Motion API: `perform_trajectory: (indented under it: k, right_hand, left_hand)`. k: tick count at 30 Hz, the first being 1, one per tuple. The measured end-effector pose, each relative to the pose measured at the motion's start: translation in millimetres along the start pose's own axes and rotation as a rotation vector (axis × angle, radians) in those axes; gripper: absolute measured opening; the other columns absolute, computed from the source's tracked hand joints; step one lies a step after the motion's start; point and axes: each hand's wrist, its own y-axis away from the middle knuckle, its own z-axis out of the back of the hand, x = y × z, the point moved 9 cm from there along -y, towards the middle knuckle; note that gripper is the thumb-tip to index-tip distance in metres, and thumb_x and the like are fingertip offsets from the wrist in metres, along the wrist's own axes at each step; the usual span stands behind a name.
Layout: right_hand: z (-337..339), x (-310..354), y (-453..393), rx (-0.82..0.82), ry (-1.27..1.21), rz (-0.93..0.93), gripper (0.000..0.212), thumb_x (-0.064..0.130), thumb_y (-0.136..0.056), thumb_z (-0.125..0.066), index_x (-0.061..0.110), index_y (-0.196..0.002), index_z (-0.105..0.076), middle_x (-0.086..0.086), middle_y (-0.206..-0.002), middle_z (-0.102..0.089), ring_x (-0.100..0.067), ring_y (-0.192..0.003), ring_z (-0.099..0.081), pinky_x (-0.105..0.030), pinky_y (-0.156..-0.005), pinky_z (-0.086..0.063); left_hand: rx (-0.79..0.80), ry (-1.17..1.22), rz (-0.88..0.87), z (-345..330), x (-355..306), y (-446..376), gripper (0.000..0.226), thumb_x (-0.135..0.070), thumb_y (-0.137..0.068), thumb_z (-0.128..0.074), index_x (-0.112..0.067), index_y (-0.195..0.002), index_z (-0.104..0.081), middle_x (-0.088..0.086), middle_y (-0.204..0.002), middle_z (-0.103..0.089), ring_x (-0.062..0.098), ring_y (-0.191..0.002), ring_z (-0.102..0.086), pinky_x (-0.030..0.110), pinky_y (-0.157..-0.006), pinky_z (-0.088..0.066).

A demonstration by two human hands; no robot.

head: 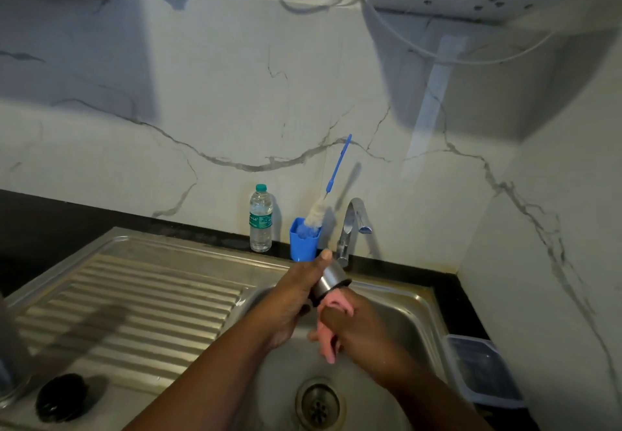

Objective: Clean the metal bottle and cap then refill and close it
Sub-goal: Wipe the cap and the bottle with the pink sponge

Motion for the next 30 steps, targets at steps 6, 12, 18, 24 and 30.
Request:
perform_trajectory:
  k: [6, 12, 18, 24, 30]
  right_hand:
    - [-21, 37, 0, -0.171, 0.967, 0.48, 0.041, 0.04, -0.093, -0.045, 0.034, -0.133, -0.045, 0.01, -0.131, -0.047, -0.007, -0.098, -0.055, -0.014, -0.072, -0.042]
    - [-37, 47, 0, -0.371, 0.893, 0.353, 0.054, 0.033, -0.089, -0.051, 0.034, -0.142, -0.035, 0.014, -0.139, -0.045, -0.009, -0.116, -0.052, -0.019, -0.09, -0.041]
    - [-60, 7, 3, -0.187, -0.379, -0.208, 0.017, 0.013, -0.095, -0.045, 0.009, -0.107, -0.056, -0.012, -0.081, -0.062, -0.015, -0.057, -0.057, -0.026, -0.045, -0.047]
    - [-73, 14, 19, -0.104, -0.849, -0.238, 0.029, 0.01, -0.088, -0.048, 0.003, -0.115, -0.053, -0.016, -0.076, -0.062, -0.018, -0.055, -0.058, -0.025, -0.041, -0.045]
    - [-49, 50, 22, -0.361, 0.706, 0.278, 0.047, 0.033, -0.089, -0.05, 0.037, -0.135, -0.043, 0.013, -0.117, -0.059, -0.006, -0.102, -0.059, -0.02, -0.087, -0.046]
  left_hand:
    - [-0.031, 0.122, 0.058, 15, 5, 1, 0.064, -0.051, -0.064, -0.076, -0.009, -0.111, -0.069, 0.011, -0.099, -0.076, 0.024, -0.095, -0.073, 0.036, -0.086, -0.056]
    - [0.051, 0.36, 0.161, 31, 11, 3, 0.051, -0.03, -0.071, -0.08, -0.002, -0.112, -0.068, 0.021, -0.106, -0.072, 0.033, -0.103, -0.069, 0.044, -0.094, -0.054]
    - [0.355, 0.48, 0.168, 47, 12, 10, 0.065, -0.013, -0.064, -0.088, 0.009, -0.117, -0.058, 0.031, -0.107, -0.065, 0.034, -0.086, -0.069, 0.042, -0.07, -0.061]
    - [0.424, 0.23, 0.14, 39, -9, 19, 0.09, -0.039, -0.047, -0.096, -0.003, -0.12, -0.059, 0.017, -0.096, -0.07, 0.023, -0.075, -0.069, 0.032, -0.058, -0.057]
    - [0.128, 0.169, 0.08, 35, -12, 13, 0.065, -0.037, -0.061, -0.087, -0.006, -0.114, -0.066, 0.016, -0.098, -0.075, 0.029, -0.093, -0.072, 0.039, -0.082, -0.059]
